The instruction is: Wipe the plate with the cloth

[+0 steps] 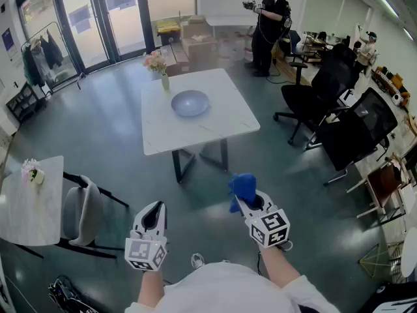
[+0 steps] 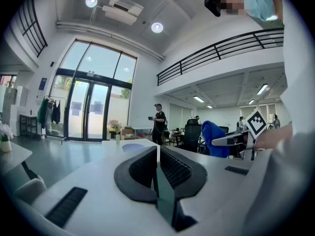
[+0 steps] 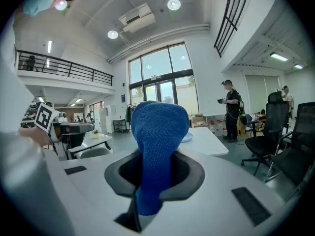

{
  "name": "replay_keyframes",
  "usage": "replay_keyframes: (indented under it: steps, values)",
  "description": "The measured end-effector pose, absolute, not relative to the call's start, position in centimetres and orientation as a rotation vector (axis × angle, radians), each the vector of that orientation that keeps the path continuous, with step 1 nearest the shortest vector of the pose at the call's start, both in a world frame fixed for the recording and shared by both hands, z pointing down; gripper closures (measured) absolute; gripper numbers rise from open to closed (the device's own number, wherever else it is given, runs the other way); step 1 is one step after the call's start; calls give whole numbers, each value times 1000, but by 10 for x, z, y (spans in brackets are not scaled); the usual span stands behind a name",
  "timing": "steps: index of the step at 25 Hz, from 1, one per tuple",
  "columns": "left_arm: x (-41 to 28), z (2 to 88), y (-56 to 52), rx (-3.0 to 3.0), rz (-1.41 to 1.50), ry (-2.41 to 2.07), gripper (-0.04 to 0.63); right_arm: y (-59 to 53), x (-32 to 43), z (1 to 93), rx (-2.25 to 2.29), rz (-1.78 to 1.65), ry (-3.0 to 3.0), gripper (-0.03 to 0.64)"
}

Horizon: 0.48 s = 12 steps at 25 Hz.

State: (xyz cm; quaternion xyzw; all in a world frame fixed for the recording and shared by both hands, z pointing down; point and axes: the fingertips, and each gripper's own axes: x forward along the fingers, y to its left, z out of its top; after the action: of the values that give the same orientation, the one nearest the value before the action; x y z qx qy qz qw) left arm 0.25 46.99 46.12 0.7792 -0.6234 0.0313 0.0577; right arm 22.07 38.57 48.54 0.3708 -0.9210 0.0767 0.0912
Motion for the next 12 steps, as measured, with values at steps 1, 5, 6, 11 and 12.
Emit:
replay_keyframes:
  steps: [1, 5, 6, 11, 12]
  values:
    - [1, 463, 469, 2343, 85, -1883, 551, 385, 221, 485, 1102, 228, -2736, 532]
    - [-7, 467, 466, 2283, 30, -1876, 551, 383, 219, 487, 1105, 233, -2729, 532]
    - [-10, 467, 465, 2277, 22, -1879, 551, 382, 218, 488, 1106, 234, -2726, 532]
    - [-19, 469, 465, 2303, 2, -1854, 551, 383, 206, 490, 1085, 284, -2751, 532]
    - [-20, 469, 464, 2310, 5, -1849, 551, 382, 204, 490, 1083, 301, -2759, 532]
